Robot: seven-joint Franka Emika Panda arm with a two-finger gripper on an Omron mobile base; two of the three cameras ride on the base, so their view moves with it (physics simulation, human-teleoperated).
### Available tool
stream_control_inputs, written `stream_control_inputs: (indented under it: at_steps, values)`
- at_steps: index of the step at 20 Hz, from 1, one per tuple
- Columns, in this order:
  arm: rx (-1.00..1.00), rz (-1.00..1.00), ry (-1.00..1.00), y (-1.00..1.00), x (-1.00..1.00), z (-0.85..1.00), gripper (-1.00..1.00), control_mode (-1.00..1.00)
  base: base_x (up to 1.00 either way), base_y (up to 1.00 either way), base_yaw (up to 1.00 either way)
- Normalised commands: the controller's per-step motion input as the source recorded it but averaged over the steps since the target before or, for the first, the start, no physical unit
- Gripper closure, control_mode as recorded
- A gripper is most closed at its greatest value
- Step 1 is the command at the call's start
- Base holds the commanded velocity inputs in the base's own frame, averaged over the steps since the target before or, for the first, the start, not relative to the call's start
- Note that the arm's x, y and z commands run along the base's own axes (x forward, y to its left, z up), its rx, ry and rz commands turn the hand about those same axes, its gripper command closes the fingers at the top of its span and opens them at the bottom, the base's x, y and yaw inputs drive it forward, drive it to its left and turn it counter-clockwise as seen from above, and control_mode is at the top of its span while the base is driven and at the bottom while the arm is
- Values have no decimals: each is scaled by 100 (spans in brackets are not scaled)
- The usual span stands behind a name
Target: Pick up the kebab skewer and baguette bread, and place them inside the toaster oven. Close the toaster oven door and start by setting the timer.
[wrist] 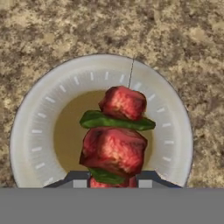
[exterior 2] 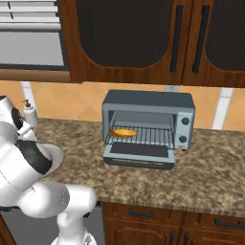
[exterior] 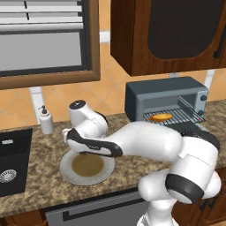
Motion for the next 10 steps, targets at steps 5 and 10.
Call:
stream_control_inputs:
  at_steps: [5, 10]
  values:
    - [0, -12, -6, -99, -65, 90, 100, -100, 0, 0, 0]
    - [3, -19, -1, -100, -53, 62, 100, -100, 0, 0, 0]
